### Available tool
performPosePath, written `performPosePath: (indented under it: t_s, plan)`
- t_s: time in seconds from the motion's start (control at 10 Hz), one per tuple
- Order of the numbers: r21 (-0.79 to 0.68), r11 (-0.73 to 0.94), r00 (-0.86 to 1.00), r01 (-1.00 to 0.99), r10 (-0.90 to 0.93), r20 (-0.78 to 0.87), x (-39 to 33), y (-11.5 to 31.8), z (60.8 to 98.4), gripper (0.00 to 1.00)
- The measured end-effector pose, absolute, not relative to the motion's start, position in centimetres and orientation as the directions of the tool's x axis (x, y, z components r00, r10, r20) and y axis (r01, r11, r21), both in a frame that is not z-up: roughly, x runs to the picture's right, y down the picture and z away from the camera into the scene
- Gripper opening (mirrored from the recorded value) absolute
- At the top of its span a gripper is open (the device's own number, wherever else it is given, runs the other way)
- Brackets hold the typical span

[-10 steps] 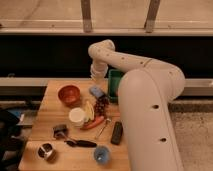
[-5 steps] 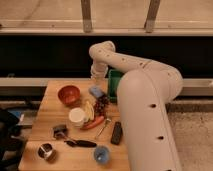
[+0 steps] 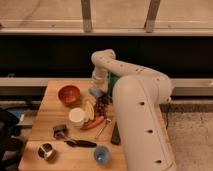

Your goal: Wipe table surface with sponge

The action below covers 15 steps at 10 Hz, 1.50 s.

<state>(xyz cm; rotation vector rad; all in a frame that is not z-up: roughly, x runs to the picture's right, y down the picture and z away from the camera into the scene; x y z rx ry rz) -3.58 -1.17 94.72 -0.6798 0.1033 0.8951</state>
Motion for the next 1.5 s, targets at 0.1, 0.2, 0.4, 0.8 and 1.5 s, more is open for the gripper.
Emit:
performPosePath:
  t_s: [0.1,0.2,0.4,0.8,1.5]
  plan:
    - [-0.504,0.441,0.642,-0.743,0.681,-0.351,-3.7,-1.4,94.7,0.28]
    - [-0.507,0.449,0.651,-0.736,0.676,-0.345,-3.9,-1.5,94.8,0.38]
    - [-0.511,0.46,0.662,-0.726,0.668,-0.339,-4.4,-1.7,94.9,0.58]
    - [-0.523,0.461,0.671,-0.717,0.659,-0.341,-4.7,-1.5,95.3,0.8]
    - [-0.531,0.431,0.662,-0.73,0.639,-0.392,-4.0,0.5,97.5,0.8]
